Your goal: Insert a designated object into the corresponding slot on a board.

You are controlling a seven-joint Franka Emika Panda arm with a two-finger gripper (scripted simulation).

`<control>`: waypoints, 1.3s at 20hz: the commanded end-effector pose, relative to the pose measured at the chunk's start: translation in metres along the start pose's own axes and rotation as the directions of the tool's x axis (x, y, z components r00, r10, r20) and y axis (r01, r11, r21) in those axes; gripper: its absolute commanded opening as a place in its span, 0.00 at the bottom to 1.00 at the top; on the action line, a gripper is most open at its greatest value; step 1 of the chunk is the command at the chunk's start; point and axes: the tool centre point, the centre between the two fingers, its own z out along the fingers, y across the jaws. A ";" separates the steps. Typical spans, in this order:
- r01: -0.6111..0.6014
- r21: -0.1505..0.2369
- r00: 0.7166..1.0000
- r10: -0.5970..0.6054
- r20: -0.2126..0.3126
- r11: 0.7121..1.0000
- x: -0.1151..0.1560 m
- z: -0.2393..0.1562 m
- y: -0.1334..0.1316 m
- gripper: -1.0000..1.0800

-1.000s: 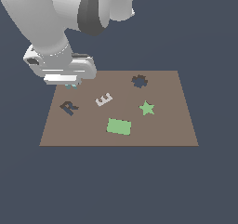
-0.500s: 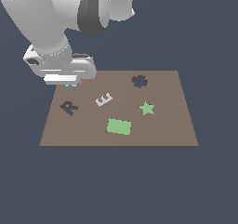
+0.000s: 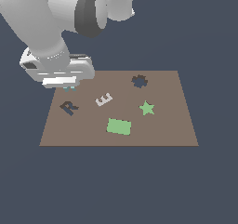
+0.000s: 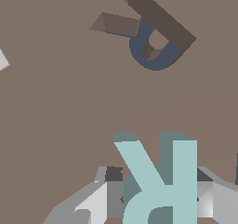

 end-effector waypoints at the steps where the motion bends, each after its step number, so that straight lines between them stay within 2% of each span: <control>1: 0.049 0.000 0.999 -0.049 0.000 0.999 0.005 -0.001 0.003 0.00; 6: 0.182 -0.001 0.983 -0.182 0.000 0.983 0.020 -0.002 0.008 0.00; 10: 0.318 -0.001 0.948 -0.318 0.000 0.948 0.036 -0.004 0.011 0.00; 18: 0.569 -0.001 0.822 -0.569 0.000 0.822 0.069 -0.007 0.009 0.00; 26: 0.708 -0.001 0.706 -0.708 0.001 0.706 0.089 -0.009 0.002 0.00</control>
